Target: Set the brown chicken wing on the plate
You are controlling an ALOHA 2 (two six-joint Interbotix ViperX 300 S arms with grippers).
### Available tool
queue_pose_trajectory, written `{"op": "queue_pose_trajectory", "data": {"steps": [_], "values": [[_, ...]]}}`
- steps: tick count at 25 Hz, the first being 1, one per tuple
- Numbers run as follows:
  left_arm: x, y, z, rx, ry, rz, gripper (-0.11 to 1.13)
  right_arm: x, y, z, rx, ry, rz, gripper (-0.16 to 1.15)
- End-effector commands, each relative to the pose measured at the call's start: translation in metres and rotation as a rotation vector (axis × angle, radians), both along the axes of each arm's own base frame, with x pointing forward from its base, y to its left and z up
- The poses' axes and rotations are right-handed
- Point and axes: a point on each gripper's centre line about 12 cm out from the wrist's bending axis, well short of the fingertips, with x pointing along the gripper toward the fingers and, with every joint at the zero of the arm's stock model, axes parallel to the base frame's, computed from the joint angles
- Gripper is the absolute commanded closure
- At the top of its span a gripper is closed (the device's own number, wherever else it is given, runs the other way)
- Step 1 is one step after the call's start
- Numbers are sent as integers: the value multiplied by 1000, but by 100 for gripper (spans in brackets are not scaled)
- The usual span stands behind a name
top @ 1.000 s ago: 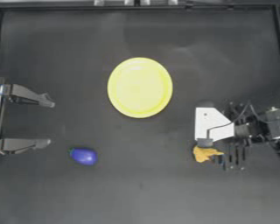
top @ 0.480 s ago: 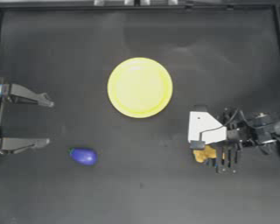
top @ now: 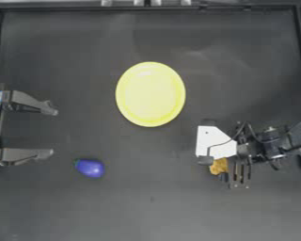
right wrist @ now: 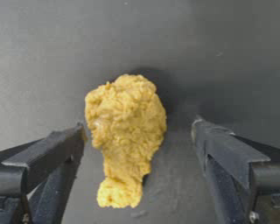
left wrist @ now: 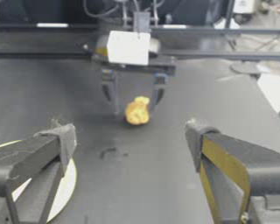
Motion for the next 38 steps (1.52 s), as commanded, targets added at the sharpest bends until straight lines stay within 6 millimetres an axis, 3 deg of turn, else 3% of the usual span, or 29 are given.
{"op": "queue_pose_trajectory", "data": {"steps": [1,4,11,15,20,28,38], "values": [[1,1,7,-4,-17,4,-1,8,3,7,5,-26,1,0],[1,1,7,-2,-17,5,-1,9,3,5,3,-17,4,9],[1,1,6,-4,-11,4,-1,12,4,7,0,1,7,62],[1,1,6,-4,-8,4,-1,15,4,19,0,-37,9,62],[1,1,6,-4,-8,4,-1,17,-4,56,-19,-172,19,62],[2,1,5,-4,-5,5,-1,20,-52,105,-130,-335,-33,62],[3,1,4,-5,0,5,-1,57,-96,124,-272,-341,27,62]]}}
